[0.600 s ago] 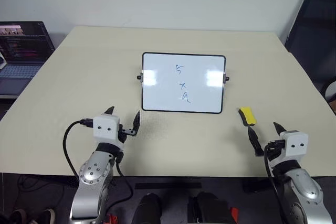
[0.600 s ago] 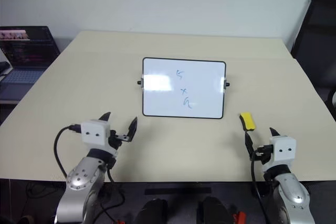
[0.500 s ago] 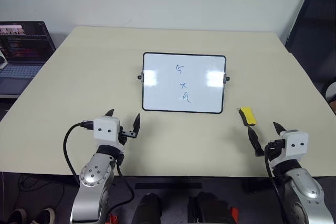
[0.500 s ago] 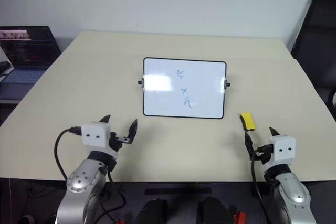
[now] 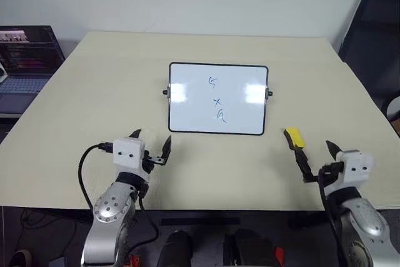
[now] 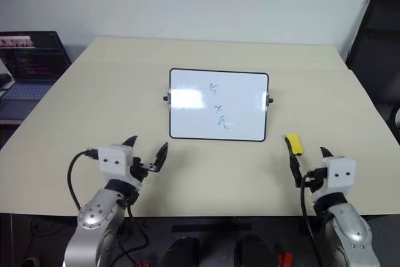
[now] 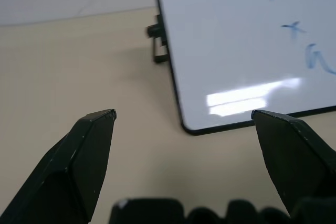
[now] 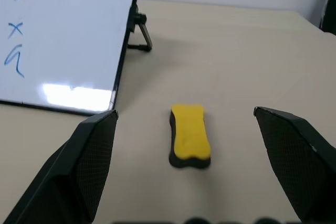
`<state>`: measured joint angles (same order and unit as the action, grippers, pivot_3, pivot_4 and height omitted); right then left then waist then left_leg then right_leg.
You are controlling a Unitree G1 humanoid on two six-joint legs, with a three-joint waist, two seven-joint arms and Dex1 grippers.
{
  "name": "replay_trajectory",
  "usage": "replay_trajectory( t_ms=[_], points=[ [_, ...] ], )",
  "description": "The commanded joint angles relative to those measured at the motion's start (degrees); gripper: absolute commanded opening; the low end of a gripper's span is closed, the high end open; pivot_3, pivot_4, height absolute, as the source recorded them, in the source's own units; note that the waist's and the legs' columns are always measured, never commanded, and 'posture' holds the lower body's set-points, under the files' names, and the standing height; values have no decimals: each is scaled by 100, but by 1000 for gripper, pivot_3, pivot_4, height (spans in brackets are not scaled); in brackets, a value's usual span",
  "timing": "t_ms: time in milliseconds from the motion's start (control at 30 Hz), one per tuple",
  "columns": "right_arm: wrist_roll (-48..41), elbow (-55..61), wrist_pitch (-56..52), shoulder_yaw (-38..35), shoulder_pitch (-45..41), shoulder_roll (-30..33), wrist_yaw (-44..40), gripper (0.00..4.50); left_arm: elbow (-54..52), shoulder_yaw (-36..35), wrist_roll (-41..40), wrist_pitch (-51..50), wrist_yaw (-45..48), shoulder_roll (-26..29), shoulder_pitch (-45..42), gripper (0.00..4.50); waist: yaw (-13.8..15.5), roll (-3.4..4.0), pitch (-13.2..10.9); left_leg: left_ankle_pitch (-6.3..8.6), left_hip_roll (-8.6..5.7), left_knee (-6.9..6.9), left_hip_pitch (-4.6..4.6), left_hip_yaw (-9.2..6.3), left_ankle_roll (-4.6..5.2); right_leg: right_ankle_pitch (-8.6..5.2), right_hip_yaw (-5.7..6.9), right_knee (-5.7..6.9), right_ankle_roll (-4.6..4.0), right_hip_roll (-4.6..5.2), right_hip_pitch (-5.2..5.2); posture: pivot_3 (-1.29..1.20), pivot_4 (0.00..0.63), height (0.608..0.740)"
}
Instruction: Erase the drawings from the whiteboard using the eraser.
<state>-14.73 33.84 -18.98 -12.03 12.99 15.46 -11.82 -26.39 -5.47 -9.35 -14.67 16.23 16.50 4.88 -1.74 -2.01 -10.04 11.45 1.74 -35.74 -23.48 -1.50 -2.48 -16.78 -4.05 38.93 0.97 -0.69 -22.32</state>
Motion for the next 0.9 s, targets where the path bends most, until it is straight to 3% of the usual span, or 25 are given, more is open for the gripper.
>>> replay_trajectory(
  t_ms=[33,167,267,433,633,900],
  points=[
    [-22,339,-464,9,-211,42,203,4460,-66,-219,-451,-73,599,417,-378,4500,9,0,0,0,0,1,0,-1,0,0,1,0,0,0,0,0,150,740],
    [-262,699,-1228,-124,-504,230,233,4460,172,-134,-992,-525,1497,1082,-1043,4500,9,3,-2,2,-7,10,-6,-2,-1,-5,5,-2,9,-4,-2,0,150,740],
    [-170,924,-1789,-164,-770,503,368,4460,584,18,-995,-226,2377,1679,-1561,4500,-3,5,-5,3,-10,8,-11,-1,-1,8,6,-1,39,-12,-6,0,150,740],
    [-439,930,-2529,-399,-1459,618,508,4460,1287,337,-1246,-189,3557,2112,-2542,4500,-8,6,-7,3,-8,9,-10,-1,0,9,7,-1,39,-14,-7,0,150,740],
    [-760,369,-3671,-760,-2274,744,561,4460,2099,1137,-1415,-360,5077,2164,-3544,4500,-11,7,-9,6,-14,6,-19,1,5,13,17,-4,46,-16,-10,0,150,740],
    [-696,-400,-4012,-492,-2902,713,565,4460,3158,1581,-1301,-222,5942,1760,-4719,4500,-19,8,-9,8,-20,3,-63,10,9,14,15,6,48,-25,-62,0,150,740]
  ],
)
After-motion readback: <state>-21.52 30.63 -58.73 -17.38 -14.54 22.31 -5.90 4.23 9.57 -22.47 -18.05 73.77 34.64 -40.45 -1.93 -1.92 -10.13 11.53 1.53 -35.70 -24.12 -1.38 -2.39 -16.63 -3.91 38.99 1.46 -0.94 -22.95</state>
